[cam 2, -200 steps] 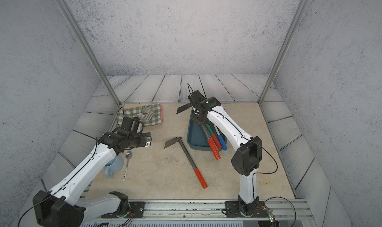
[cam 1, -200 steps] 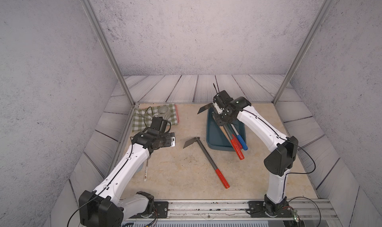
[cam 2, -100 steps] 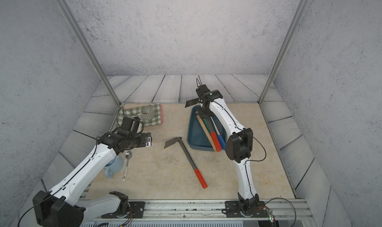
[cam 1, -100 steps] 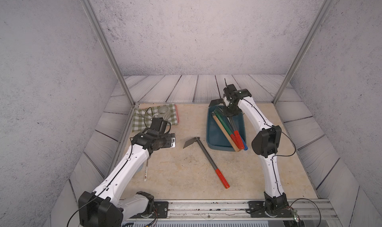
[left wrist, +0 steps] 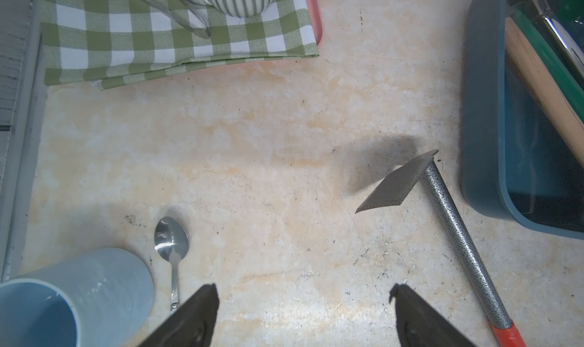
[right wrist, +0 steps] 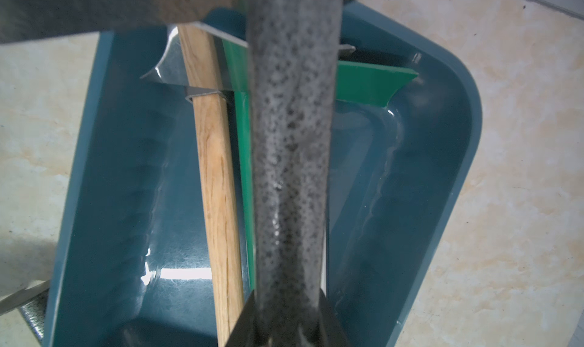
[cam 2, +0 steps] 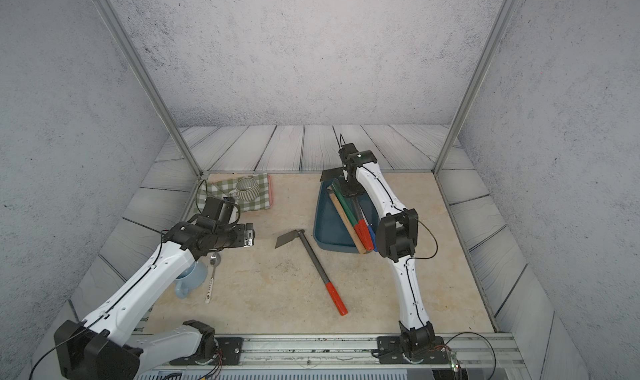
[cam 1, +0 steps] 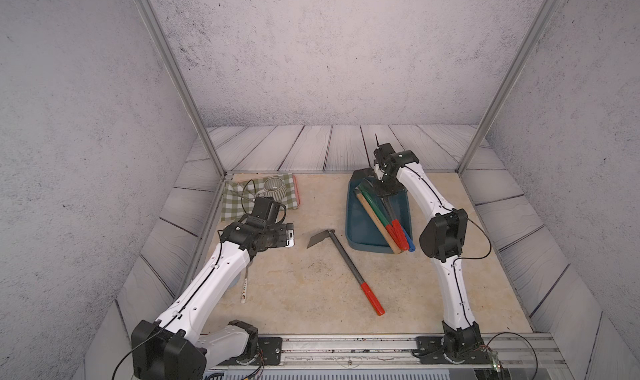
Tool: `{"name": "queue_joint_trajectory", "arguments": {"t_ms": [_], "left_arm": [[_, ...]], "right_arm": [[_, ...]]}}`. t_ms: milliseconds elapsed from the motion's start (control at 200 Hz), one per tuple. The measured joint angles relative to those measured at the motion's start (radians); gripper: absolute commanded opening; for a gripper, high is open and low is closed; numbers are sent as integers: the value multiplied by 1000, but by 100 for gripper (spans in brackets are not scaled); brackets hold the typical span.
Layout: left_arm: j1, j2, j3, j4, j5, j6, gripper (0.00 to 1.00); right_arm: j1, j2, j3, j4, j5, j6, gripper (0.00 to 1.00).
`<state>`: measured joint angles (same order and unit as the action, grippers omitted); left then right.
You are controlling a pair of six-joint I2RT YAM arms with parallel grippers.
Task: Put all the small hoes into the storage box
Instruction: Place the hoe in the storage box.
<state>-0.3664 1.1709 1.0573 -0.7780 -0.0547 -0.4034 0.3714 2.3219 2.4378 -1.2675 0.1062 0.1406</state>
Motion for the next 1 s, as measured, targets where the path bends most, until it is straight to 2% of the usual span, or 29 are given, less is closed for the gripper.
{"name": "queue_joint_trajectory", "arguments": {"t_ms": [996], "left_arm": [[0,12,0,0,0,4,89]], "right_arm": [[-17,103,33,-49,2,-29,0]]}}
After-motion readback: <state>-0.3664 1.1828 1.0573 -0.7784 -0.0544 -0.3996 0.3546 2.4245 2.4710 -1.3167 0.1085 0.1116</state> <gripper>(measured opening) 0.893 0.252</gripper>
